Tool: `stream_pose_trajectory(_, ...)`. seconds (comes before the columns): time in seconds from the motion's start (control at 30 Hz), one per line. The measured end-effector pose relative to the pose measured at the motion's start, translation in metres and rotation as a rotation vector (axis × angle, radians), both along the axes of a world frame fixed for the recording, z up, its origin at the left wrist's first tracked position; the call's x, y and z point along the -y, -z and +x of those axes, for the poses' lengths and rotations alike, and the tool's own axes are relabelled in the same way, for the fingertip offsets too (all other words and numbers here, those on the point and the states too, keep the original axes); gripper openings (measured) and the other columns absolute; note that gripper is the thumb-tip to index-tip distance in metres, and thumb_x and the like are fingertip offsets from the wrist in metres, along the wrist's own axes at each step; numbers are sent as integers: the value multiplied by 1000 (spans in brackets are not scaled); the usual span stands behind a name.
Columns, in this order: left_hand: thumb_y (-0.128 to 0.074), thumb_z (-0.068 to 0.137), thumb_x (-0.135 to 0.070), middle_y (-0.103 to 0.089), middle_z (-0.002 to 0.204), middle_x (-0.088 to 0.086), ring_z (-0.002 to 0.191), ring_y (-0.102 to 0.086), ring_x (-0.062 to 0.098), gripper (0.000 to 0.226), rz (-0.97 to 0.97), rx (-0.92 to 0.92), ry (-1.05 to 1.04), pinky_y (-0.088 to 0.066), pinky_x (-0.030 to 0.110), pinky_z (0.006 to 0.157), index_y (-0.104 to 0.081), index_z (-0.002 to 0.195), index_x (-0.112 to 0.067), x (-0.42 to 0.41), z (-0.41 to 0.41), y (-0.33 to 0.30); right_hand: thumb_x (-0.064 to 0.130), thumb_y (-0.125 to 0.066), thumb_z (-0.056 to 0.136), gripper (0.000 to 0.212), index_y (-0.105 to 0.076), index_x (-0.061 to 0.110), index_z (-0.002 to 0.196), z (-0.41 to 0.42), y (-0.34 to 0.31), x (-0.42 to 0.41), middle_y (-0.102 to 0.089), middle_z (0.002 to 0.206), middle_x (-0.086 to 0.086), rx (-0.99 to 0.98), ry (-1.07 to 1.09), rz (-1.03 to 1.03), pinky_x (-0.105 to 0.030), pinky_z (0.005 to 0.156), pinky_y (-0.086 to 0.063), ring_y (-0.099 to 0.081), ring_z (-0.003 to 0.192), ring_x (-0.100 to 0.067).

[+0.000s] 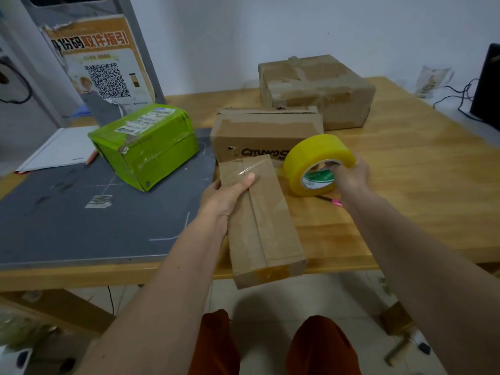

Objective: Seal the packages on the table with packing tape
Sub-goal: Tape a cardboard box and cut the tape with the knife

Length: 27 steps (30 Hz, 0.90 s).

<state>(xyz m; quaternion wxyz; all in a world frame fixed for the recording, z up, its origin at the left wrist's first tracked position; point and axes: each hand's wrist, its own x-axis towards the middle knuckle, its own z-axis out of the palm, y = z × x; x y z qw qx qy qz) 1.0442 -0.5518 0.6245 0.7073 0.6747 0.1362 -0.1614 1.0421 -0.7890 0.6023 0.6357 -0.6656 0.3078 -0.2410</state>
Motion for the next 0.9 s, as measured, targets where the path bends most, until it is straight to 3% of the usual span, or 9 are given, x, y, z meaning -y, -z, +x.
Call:
stream_pose_trajectory(0.2, -79, 75, -49, -68, 116, 4, 103, -65, 26, 61, 108, 40, -80, -54, 47, 93, -62, 125, -18, 10, -1, 6, 2, -62, 88, 34, -60, 10, 121, 10, -5, 4, -61, 104, -6, -37, -31, -80, -30, 76, -44, -57, 93, -21)
stream_pose_trajectory(0.23, -72, 79, -56, -64, 124, 7, 112, -61, 29, 66, 258, 54, -58, -49, 48, 98, -58, 130, -16, 10, -1, 6, 2, -63, 88, 34, -60, 10, 122, 12, -6, 5, -61, 104, -6, -46, -36, -90, -30, 76, -44, -57, 93, -21)
stream_pose_trajectory(0.3, -58, 87, -62, -45, 145, 15, 135, -39, 33, 77, 807, 154, -8, -35, 46, 111, -44, 143, -10, 12, -4, 9, 3, -63, 89, 35, -59, 11, 123, 14, -6, 7, -60, 103, -5, -60, -36, -91, -30, 76, -43, -56, 92, -20)
stream_pose_trajectory(0.37, -56, 96, -42, -13, 161, 16, 150, -8, 30, 78, 1169, 487, -24, -13, 42, 120, -16, 154, -8, 19, -10, 5, 4, -64, 89, 37, -58, 12, 124, 15, -5, 8, -60, 104, -5, -63, -47, -79, -30, 77, -43, -56, 94, -20)
stream_pose_trajectory(0.43, -55, 97, -18, 4, 165, 7, 151, 7, 21, 78, 1212, 808, 144, -2, 39, 123, -4, 157, -14, 25, -5, -2, 6, -64, 89, 36, -59, 11, 124, 16, -5, 9, -60, 106, -6, -74, -59, -74, -30, 77, -43, -56, 95, -20)
stream_pose_trajectory(0.47, -52, 99, -19, 3, 165, 3, 151, 7, 19, 72, 1183, 876, 296, -2, 40, 123, -8, 157, -17, 27, 1, -5, 8, -65, 89, 35, -59, 10, 123, 16, -4, 10, -61, 108, -7, -79, -61, -66, -30, 77, -43, -56, 95, -20)
stream_pose_trajectory(0.6, -23, 104, -49, -12, 164, -5, 151, -6, 21, 54, 1239, 753, 742, -3, 48, 121, -20, 155, -32, 35, 21, -10, 12, -67, 90, 37, -55, 12, 125, 12, 1, 12, -56, 109, -5, -90, -47, -13, -35, 86, -48, -53, 98, -21)
stream_pose_trajectory(0.7, -15, 99, -60, -20, 161, 0, 146, -16, 27, 58, 1345, 723, 749, -9, 50, 117, -15, 154, -41, 41, 27, -7, 9, -65, 91, 38, -55, 13, 127, 8, 6, 15, -56, 108, -6, -92, -42, 12, -44, 97, -51, -57, 107, -25)
stream_pose_trajectory(0.9, -16, 85, -81, -27, 153, 10, 140, -22, 33, 74, 1418, 619, 658, -17, 54, 110, -11, 151, -48, 46, 18, -6, 14, -67, 91, 42, -52, 15, 130, 8, 3, 17, -59, 119, -9, -132, -64, 4, -46, 98, -51, -58, 114, -29)
